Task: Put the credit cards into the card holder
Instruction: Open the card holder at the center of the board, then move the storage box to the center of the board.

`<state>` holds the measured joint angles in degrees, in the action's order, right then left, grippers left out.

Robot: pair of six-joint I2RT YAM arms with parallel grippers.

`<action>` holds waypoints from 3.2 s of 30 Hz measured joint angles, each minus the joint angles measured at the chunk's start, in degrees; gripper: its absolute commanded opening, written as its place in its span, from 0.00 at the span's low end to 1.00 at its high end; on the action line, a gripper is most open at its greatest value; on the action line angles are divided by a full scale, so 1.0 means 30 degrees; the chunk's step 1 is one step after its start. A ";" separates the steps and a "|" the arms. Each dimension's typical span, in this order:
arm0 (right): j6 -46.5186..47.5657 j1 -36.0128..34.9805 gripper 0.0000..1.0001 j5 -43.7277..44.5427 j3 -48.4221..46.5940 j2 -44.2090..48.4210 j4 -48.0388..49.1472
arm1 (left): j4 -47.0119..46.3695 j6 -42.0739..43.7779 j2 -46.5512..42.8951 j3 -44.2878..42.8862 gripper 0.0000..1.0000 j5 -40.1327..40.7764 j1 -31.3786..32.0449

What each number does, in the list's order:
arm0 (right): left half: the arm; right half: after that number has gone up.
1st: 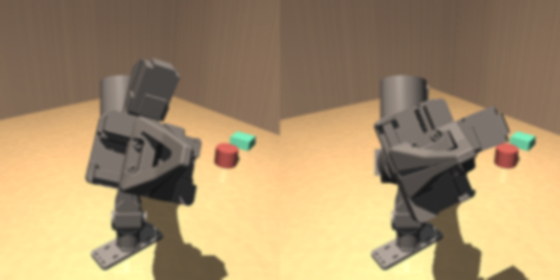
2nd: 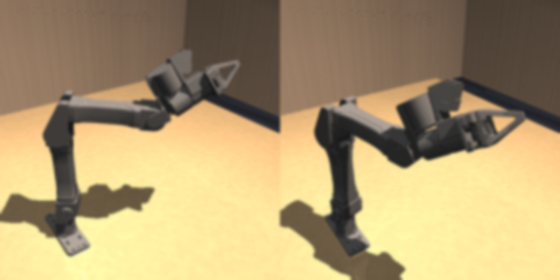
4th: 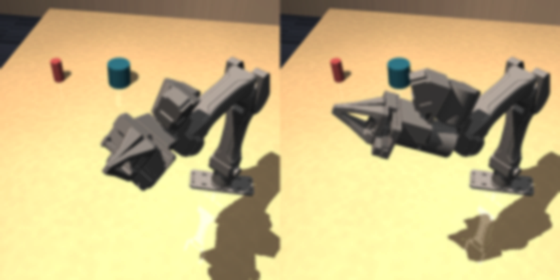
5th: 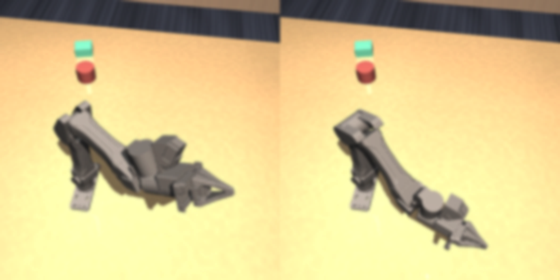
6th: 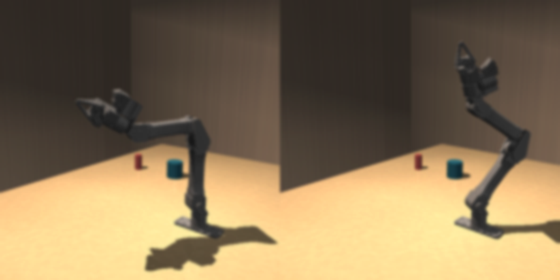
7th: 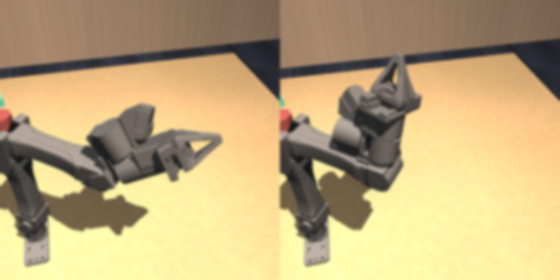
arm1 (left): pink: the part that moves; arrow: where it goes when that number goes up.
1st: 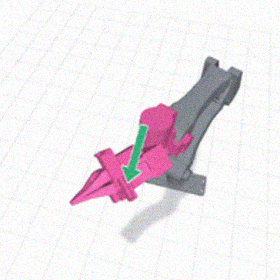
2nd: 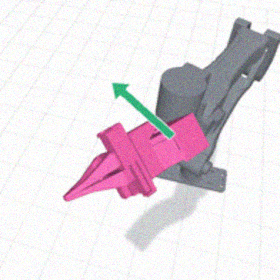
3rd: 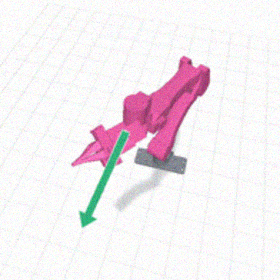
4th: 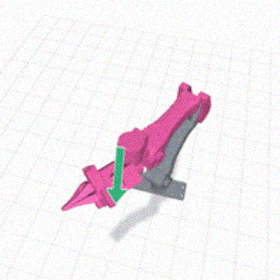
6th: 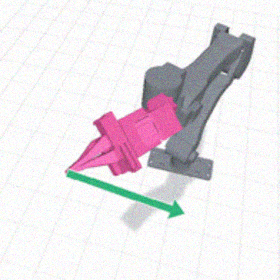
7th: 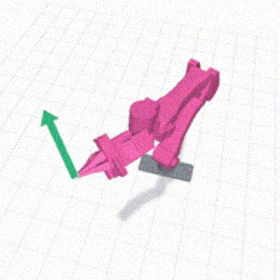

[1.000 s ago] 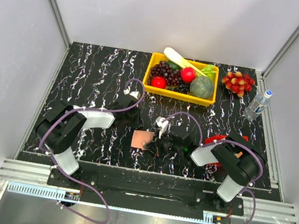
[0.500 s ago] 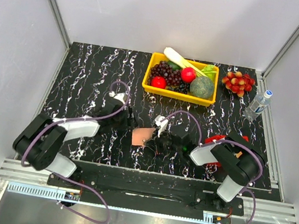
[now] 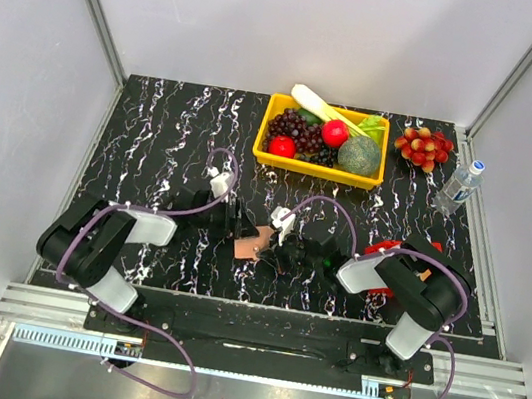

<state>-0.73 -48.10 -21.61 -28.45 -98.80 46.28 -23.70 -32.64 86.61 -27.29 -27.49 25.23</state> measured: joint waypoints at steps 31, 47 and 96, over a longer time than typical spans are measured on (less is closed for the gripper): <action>0.2798 -0.0692 0.00 -0.0168 0.1115 0.0743 0.1042 | -0.0393 -0.2266 0.2062 -0.0437 0.00 0.0328 0.0707; -0.1115 -0.1297 0.62 0.7096 0.3891 1.0091 -0.1894 | 0.1290 -0.3606 -0.1865 0.1064 0.75 0.4211 0.0750; -1.1030 1.2050 0.67 0.9187 -0.4386 0.6885 -2.2542 | 1.0025 -0.1115 -0.8990 -0.1042 0.99 0.7264 0.1377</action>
<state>-33.82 -11.94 5.96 -41.60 -78.15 -21.34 6.37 -35.99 59.64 -30.41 -5.69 29.36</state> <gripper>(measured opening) 0.693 0.988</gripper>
